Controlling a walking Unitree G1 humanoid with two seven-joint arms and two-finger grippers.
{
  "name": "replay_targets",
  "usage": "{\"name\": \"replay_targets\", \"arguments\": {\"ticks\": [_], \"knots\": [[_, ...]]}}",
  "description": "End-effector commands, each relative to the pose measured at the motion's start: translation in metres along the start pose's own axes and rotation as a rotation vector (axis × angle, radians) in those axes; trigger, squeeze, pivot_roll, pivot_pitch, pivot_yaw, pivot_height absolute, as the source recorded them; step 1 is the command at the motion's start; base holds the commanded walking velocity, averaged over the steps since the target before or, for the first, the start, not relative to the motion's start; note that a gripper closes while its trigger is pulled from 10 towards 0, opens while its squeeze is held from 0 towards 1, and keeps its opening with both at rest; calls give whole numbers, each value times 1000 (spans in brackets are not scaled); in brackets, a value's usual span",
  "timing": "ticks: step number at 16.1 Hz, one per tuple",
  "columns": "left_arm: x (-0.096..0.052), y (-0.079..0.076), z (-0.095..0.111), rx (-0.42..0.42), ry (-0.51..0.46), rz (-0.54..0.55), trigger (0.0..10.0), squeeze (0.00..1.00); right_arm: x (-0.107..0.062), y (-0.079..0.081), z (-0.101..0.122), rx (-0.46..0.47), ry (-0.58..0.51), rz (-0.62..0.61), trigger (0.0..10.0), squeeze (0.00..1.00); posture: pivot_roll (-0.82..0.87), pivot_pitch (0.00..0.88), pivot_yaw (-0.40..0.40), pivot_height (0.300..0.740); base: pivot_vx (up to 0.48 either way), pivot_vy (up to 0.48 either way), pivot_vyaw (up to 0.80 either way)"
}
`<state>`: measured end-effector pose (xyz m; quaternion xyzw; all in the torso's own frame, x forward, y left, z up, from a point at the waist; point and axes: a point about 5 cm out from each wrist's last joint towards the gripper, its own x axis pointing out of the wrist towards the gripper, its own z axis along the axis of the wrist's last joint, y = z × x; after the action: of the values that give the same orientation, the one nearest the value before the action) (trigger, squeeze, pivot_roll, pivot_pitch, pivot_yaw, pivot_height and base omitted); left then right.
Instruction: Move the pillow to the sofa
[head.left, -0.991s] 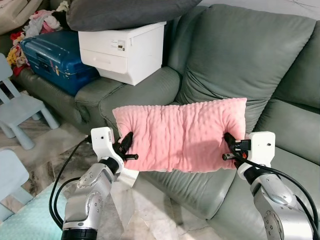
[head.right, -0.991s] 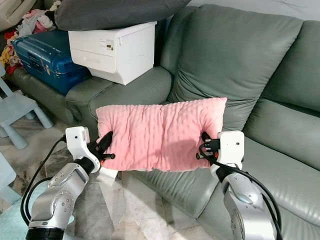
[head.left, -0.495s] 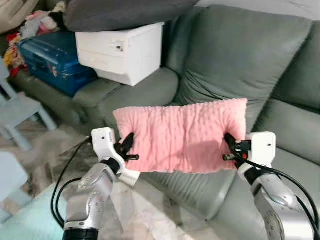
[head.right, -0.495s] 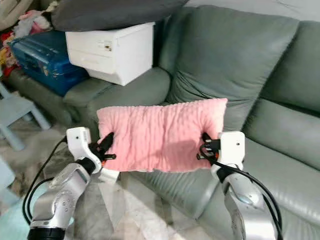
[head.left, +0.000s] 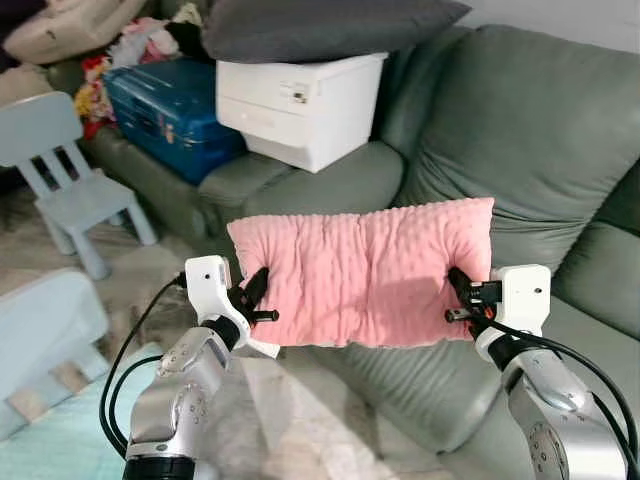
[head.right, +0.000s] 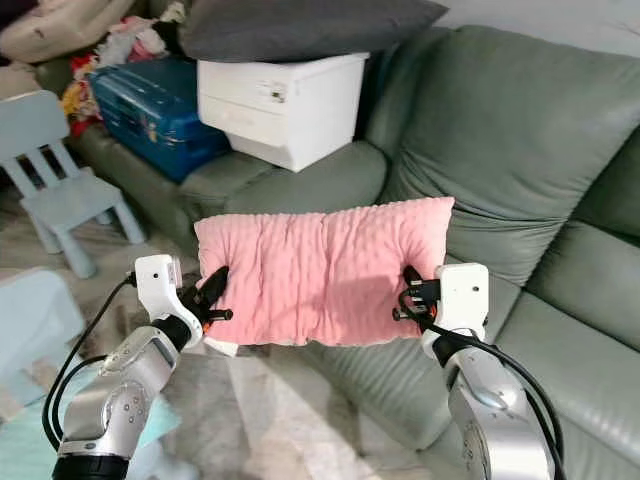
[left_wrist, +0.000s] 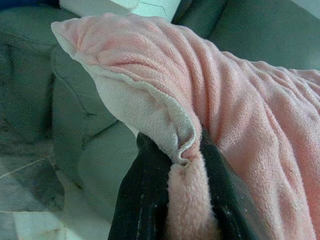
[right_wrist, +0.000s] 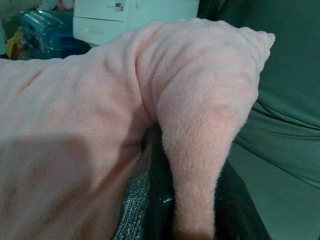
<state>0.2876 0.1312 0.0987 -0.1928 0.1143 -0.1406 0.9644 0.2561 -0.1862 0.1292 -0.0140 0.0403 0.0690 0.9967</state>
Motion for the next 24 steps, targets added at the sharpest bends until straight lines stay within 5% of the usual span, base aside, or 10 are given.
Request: {"name": "replay_targets", "arguments": {"ticks": [1,11,16,24], "knots": [[1,-6,5,8,-11,-34,10000,0,1,2,8,-5,-37,12,10000,0,-233,0,26,740,0,472,0],[0,-7,2,13,9,-43,10000,0,2,4,6,-3,-30,18,10000,0,-232,0,27,740,0,459,0],[0,-9,3,14,-10,-54,10000,0,2,5,6,-4,-25,21,10000,0,-235,0,26,740,0,0,0],[2,-2,7,37,-50,-3,10000,0,2,4,6,-4,-21,17,10000,0,-238,0,25,740,0,0,-783]]}}
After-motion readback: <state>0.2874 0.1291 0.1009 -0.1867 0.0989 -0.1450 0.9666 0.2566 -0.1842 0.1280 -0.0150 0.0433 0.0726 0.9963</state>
